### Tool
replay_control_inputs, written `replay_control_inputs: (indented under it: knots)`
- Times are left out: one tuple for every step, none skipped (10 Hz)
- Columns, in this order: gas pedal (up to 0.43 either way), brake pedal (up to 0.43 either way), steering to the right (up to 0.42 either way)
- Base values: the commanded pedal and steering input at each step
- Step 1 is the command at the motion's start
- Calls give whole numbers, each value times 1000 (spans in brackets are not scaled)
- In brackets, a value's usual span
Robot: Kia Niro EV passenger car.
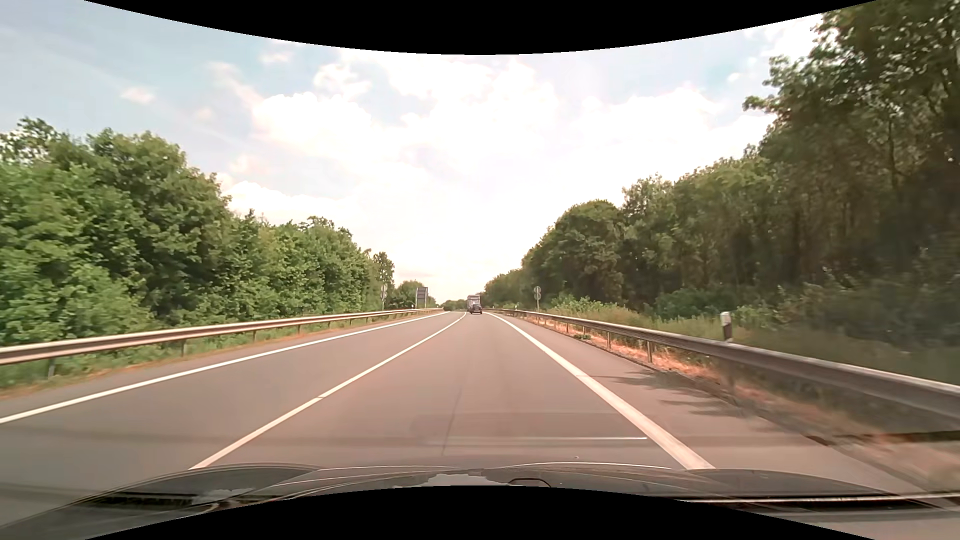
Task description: Follow the waypoints while adhering to traffic rules and regulations
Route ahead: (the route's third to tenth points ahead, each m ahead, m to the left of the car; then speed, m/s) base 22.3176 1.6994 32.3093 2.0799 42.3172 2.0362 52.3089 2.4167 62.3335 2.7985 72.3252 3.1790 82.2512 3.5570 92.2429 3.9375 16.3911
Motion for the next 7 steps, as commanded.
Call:
replay_control_inputs:
  knots:
    - [209, 0, -6]
    - [220, 0, -6]
    - [220, 0, -5]
    - [220, 0, -5]
    - [220, 0, -5]
    - [220, 0, -5]
    - [220, 0, -5]
